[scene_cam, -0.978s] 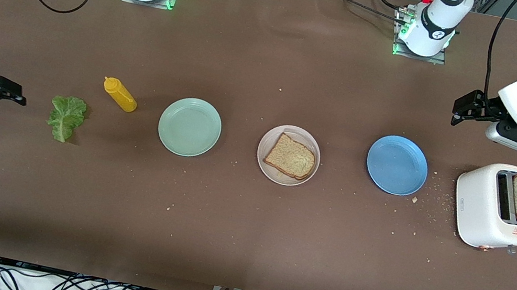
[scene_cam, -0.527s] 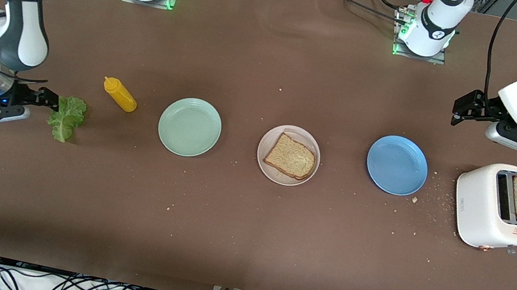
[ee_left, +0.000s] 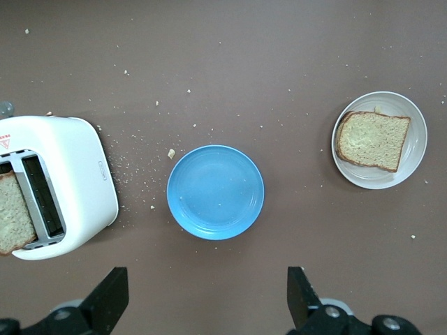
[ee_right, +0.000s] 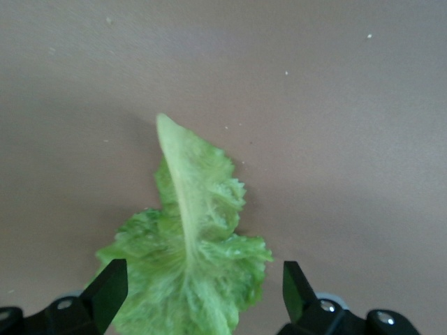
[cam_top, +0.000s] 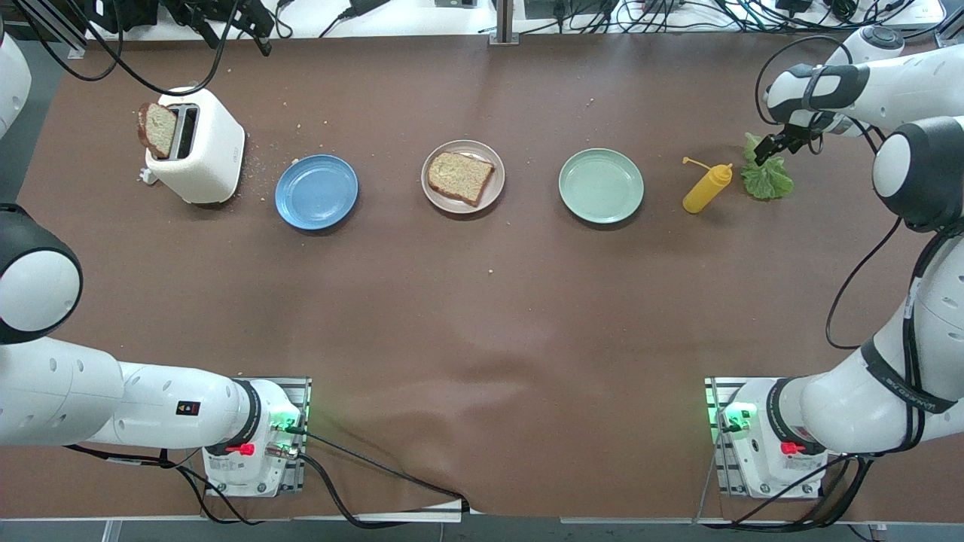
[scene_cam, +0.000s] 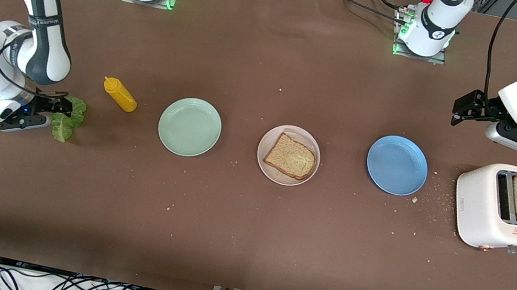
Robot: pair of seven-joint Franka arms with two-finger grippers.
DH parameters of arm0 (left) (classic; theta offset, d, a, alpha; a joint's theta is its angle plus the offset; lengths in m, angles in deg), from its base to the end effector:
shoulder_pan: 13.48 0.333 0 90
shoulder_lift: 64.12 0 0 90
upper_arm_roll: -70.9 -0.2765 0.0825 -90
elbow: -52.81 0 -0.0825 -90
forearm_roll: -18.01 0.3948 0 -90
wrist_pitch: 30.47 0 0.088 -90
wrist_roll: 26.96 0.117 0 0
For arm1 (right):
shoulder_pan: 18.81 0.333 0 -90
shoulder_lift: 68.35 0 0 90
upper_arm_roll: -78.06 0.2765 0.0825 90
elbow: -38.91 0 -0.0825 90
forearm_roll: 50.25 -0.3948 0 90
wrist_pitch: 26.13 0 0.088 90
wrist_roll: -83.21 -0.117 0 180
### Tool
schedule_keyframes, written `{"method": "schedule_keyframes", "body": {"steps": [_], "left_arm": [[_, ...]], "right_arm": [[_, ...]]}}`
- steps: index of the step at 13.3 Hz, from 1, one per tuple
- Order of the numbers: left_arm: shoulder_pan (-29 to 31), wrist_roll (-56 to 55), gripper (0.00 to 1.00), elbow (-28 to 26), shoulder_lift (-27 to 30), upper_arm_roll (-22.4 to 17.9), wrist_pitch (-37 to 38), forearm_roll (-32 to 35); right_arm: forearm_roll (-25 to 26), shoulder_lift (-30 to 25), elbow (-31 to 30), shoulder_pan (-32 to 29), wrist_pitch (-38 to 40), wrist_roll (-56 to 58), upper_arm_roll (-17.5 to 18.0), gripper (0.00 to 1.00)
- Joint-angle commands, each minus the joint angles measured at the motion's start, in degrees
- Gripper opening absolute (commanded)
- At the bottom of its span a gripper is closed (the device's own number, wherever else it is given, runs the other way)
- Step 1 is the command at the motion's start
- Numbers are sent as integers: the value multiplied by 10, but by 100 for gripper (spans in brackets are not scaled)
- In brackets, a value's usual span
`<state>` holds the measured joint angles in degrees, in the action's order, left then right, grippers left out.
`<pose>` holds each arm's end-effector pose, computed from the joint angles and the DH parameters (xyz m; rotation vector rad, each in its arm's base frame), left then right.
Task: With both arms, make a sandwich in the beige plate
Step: 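Lower the open right gripper over the lettuce leaf and grasp it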
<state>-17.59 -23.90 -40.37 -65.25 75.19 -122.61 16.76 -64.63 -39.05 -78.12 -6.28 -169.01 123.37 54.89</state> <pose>0.5649 -0.0856 0.5402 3.1041 -0.3096 -0.0606 0.5720 -0.1154 0.1526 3.0534 0.5541 -0.0354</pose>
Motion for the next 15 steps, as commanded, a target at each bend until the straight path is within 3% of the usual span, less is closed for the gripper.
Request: {"method": "schedule_keyframes", "body": {"steps": [1, 4, 7, 9, 10, 15], "left_arm": [[-2, 5, 100, 11, -3, -3, 9, -9], [-2, 5, 100, 11, -3, -3, 9, -9], [-2, 5, 100, 11, -3, -3, 9, -9], [-2, 5, 100, 11, -3, -3, 9, -9], [-2, 5, 100, 11, -3, -3, 9, -9], [-2, 5, 100, 11, -3, -3, 9, -9]], "right_arm": [[-13, 13, 0, 3, -15, -10, 8, 98], [-14, 14, 0, 2, -14, -10, 9, 76], [-14, 20, 3, 3, -14, -6, 9, 27], [-14, 20, 5, 3, -14, -3, 9, 5], [-14, 20, 7, 3, -13, -3, 9, 0], [-12, 13, 43, 4, 1, 25, 9, 0]]}}
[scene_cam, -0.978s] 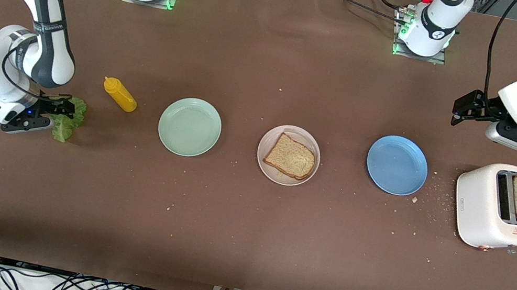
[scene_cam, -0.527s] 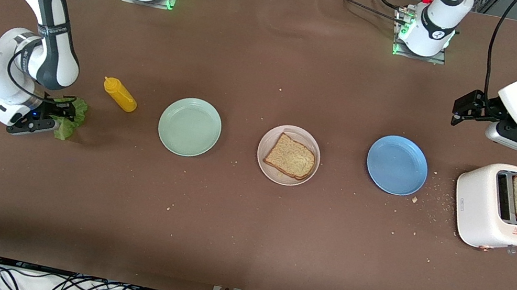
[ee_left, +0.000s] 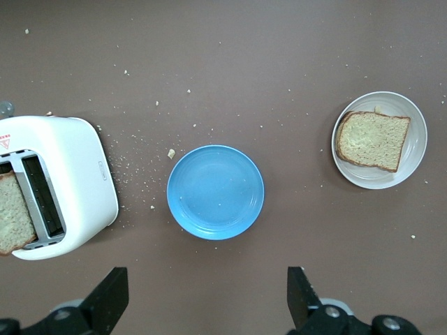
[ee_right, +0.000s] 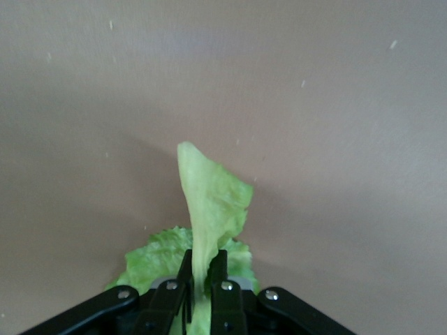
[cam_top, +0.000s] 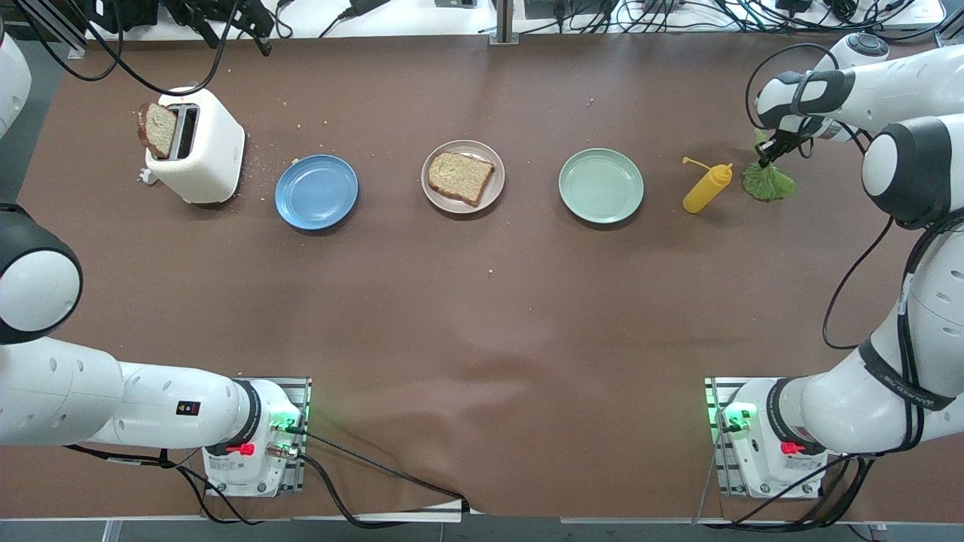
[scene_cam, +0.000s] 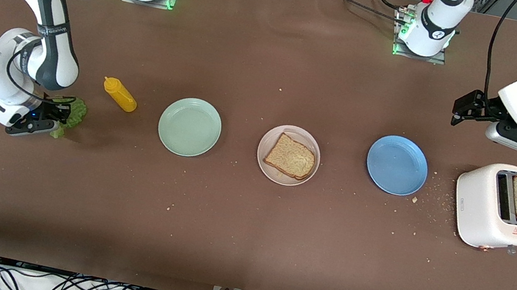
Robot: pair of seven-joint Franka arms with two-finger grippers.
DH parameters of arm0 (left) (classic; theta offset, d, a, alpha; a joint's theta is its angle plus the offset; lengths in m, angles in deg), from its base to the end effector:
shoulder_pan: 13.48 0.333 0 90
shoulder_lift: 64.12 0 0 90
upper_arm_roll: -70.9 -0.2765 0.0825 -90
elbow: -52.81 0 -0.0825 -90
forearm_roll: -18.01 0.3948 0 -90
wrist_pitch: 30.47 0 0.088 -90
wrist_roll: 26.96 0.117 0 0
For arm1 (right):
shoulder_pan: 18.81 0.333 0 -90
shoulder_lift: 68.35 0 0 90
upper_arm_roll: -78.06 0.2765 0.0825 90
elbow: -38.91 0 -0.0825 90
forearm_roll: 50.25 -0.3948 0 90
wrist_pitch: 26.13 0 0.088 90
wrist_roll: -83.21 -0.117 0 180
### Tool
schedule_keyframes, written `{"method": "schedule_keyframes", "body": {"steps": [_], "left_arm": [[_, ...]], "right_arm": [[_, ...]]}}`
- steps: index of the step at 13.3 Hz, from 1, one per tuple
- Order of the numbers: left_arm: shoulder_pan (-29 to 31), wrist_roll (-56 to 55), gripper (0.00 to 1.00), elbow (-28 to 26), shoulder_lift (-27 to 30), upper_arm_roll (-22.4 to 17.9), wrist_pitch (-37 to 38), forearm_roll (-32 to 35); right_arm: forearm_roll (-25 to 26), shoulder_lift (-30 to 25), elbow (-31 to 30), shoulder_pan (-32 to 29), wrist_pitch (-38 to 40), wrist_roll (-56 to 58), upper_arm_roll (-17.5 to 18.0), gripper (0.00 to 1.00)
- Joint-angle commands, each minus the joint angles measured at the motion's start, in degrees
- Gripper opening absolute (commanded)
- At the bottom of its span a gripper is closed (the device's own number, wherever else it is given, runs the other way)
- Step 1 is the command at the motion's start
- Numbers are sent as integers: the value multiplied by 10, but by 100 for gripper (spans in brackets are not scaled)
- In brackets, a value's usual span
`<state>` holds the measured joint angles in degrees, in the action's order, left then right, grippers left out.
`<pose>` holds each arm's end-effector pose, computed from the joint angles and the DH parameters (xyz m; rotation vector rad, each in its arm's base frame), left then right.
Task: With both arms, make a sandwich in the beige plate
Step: 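Lower the open right gripper over the lettuce leaf and grasp it, then lift the lettuce leaf with the right gripper toward the beige plate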
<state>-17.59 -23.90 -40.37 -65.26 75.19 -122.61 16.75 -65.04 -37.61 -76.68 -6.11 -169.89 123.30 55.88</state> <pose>0.5649 -0.0856 0.5401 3.1040 -0.3095 -0.0609 0.5808 -0.1044 0.1478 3.0452 0.5781 -0.0135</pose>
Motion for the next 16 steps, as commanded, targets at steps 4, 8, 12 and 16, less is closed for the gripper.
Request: {"method": "schedule_keyframes", "body": {"steps": [4, 8, 12, 16], "left_arm": [[-2, 5, 100, 11, -3, -3, 9, -9], [-2, 5, 100, 11, -3, -3, 9, -9], [-2, 5, 100, 11, -3, -3, 9, -9], [-2, 5, 100, 11, -3, -3, 9, -9]], "right_arm": [[-3, -17, 156, 1, 208, 25, -6, 0], [-2, -17, 304, 0, 383, -7, -6, 0], [-7, -17, 423, 32, 549, -185, 0, 0], [-38, -23, 459, 129, 593, -430, 0, 0]]}}
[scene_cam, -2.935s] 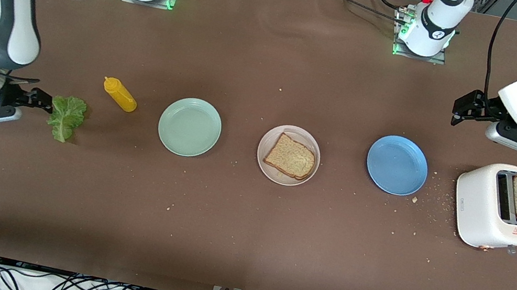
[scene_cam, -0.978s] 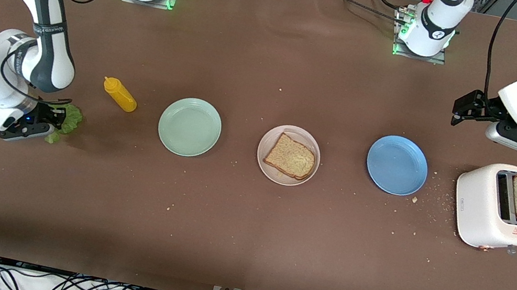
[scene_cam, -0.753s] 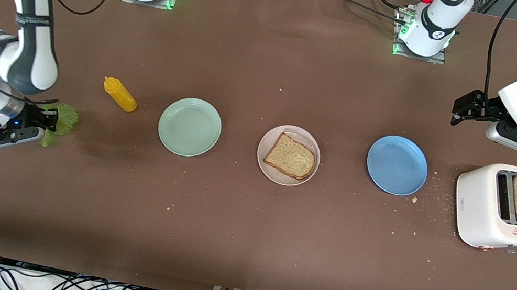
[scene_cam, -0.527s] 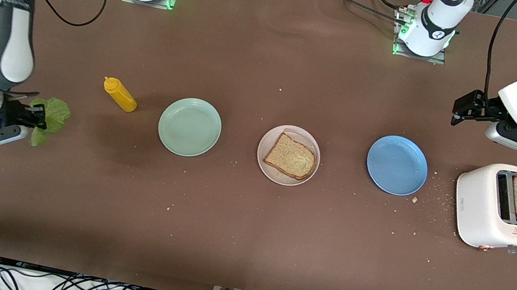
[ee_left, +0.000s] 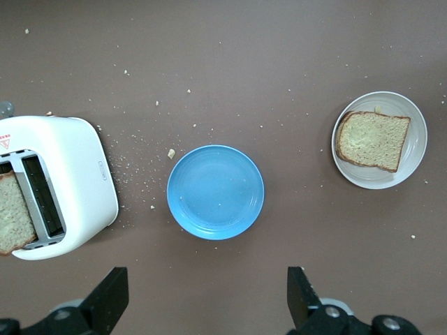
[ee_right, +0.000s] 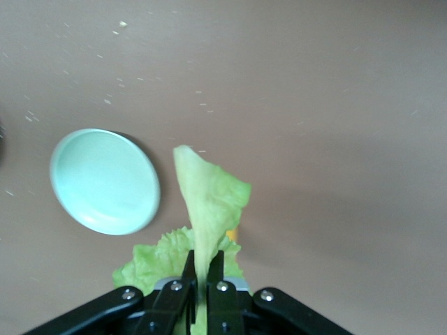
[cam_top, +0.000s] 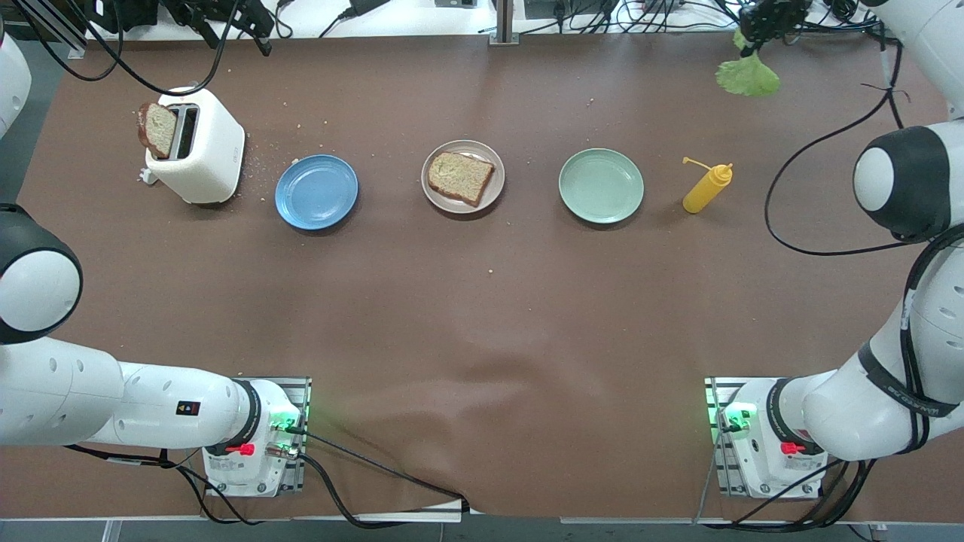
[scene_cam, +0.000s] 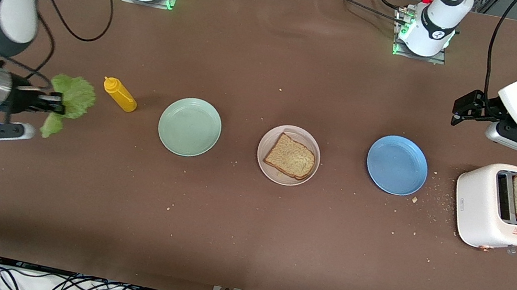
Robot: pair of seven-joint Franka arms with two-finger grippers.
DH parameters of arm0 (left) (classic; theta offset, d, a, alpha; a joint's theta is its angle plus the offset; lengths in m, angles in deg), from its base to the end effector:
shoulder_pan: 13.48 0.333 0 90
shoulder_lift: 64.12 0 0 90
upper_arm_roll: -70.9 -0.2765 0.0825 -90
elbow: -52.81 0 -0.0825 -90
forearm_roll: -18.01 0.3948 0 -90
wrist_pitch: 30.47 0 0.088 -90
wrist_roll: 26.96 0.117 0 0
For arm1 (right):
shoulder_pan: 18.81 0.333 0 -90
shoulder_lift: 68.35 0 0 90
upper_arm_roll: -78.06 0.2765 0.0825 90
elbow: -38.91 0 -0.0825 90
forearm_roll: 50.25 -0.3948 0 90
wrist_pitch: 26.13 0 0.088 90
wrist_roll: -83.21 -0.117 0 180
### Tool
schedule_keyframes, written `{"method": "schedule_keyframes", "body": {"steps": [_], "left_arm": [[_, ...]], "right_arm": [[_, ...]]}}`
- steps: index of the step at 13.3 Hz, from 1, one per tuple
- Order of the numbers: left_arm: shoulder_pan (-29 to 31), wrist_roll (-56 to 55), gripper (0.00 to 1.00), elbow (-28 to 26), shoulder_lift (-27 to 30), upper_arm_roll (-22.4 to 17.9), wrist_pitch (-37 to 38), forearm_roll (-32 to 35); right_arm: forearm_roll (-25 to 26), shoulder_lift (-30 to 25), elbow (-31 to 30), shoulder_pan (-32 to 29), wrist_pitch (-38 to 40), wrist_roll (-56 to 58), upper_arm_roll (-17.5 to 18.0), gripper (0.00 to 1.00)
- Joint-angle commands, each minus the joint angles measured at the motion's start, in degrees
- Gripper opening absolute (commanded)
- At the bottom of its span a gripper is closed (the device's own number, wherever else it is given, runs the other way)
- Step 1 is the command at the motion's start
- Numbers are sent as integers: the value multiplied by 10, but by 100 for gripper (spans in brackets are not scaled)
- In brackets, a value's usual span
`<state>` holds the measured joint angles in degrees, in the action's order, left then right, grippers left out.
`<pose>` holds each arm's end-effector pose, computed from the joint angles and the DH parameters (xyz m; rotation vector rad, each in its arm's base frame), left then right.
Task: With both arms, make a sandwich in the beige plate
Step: 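Lift the lettuce leaf with the right gripper toward the beige plate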
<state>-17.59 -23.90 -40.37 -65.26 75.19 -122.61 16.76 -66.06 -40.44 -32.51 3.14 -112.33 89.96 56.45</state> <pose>0.5649 -0.0856 0.5401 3.1041 -0.3096 -0.0609 0.6590 0.0831 0.4389 -3.0101 -0.2077 0.2915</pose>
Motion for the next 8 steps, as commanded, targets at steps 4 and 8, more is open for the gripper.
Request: {"method": "schedule_keyframes", "body": {"steps": [4, 8], "left_arm": [[-2, 5, 100, 11, -3, -3, 9, -9], [-2, 5, 100, 11, -3, -3, 9, -9]], "right_arm": [[-95, 14, 17, 110, 1, -364, -4, 0], [-97, 58, 14, 183, -88, -531, 15, 0]]}}
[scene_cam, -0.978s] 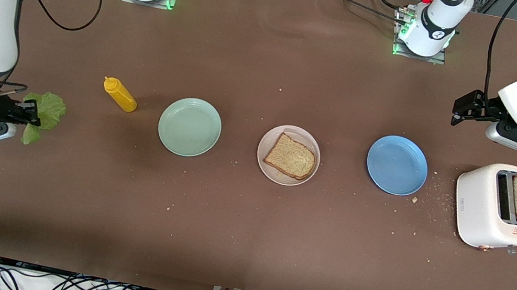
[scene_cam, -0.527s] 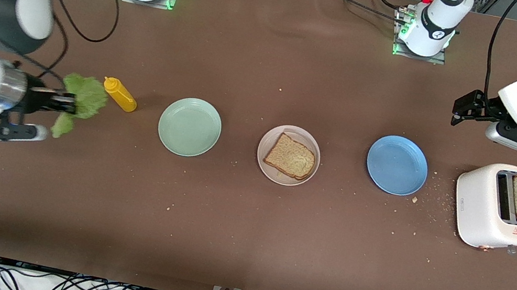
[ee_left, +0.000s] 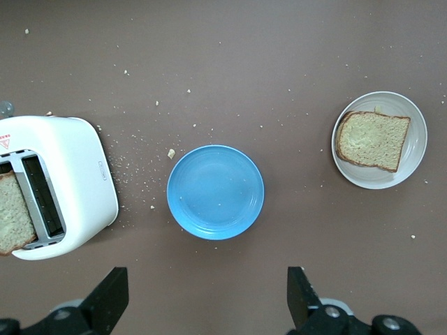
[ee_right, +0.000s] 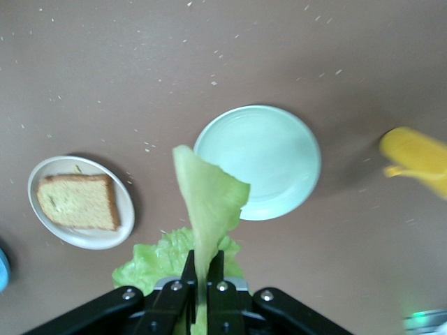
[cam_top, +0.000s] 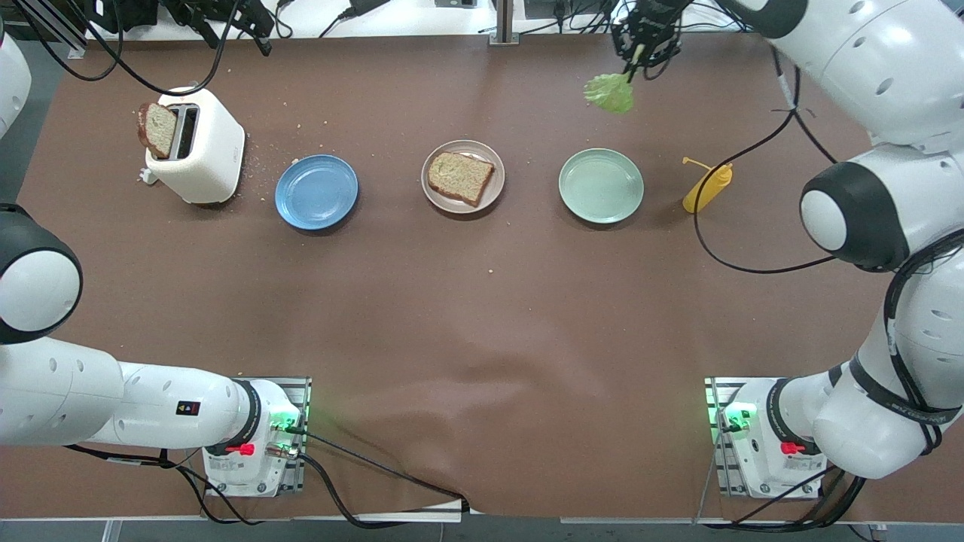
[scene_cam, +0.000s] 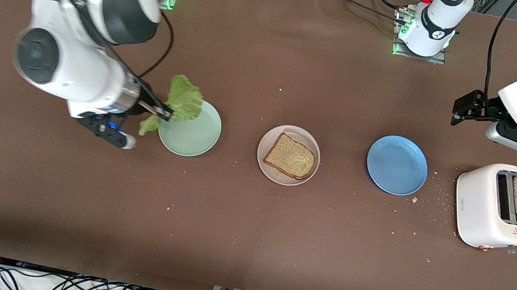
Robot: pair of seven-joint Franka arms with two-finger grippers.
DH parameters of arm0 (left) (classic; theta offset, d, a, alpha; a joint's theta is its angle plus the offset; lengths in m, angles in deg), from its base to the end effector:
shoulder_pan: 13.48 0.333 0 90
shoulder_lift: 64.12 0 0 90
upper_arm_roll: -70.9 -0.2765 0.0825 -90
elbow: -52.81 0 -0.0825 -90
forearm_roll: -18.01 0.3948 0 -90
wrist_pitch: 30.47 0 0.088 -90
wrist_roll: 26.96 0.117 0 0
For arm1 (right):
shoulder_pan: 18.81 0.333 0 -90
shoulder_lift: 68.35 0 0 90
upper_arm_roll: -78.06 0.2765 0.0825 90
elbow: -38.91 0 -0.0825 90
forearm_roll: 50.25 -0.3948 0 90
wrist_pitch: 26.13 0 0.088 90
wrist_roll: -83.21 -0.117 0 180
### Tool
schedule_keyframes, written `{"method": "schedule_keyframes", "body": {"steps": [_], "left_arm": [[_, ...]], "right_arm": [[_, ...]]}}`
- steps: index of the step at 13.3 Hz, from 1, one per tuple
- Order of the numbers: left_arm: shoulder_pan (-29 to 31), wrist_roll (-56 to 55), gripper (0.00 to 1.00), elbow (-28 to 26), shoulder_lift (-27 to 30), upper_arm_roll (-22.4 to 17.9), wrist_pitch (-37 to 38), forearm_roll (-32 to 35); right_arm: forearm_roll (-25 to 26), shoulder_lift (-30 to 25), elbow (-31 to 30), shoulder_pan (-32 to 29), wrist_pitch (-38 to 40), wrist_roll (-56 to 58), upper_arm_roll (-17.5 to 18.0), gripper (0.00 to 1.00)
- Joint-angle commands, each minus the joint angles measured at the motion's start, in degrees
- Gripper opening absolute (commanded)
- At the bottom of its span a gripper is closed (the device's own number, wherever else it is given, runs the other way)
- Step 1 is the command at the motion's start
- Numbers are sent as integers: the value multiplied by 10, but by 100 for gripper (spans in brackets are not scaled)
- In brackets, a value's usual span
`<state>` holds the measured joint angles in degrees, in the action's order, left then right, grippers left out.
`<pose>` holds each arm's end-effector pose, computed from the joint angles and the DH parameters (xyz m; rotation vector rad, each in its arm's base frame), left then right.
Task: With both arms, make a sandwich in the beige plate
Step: 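Lift the lettuce leaf with the right gripper toward the beige plate, then lower the lettuce leaf onto the bread slice and open the right gripper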
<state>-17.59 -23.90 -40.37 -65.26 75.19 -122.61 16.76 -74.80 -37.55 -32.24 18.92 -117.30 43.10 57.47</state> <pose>0.5649 -0.0856 0.5401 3.1041 -0.3096 -0.0609 0.6181 0.2908 0.4154 -2.9177 0.6078 0.3818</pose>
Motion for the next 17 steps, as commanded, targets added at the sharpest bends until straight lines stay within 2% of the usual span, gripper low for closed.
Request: {"method": "schedule_keyframes", "body": {"steps": [1, 5, 7, 8, 10, 12, 17], "left_arm": [[-2, 5, 100, 11, -3, -3, 9, -9], [4, 5, 100, 11, -3, -3, 9, -9], [4, 5, 100, 11, -4, -3, 9, -9], [4, 5, 100, 11, -4, -3, 9, -9], [5, 5, 100, 11, -4, -3, 9, -9], [6, 5, 100, 11, -4, -3, 9, -9], [9, 5, 100, 11, -4, -3, 9, -9]], "right_arm": [[-9, 42, 11, 37, -69, -92, 13, 0], [-22, 88, 11, 41, -153, -159, 79, 0], [-85, 123, 12, 42, -233, -191, 102, 0], [-100, 138, 13, 42, -280, -188, 117, 0], [-94, 163, 14, 43, -393, -173, 145, 0], [-82, 185, 14, 64, -466, -151, 151, 0], [-82, 225, 21, 74, -485, -158, 152, 0]]}}
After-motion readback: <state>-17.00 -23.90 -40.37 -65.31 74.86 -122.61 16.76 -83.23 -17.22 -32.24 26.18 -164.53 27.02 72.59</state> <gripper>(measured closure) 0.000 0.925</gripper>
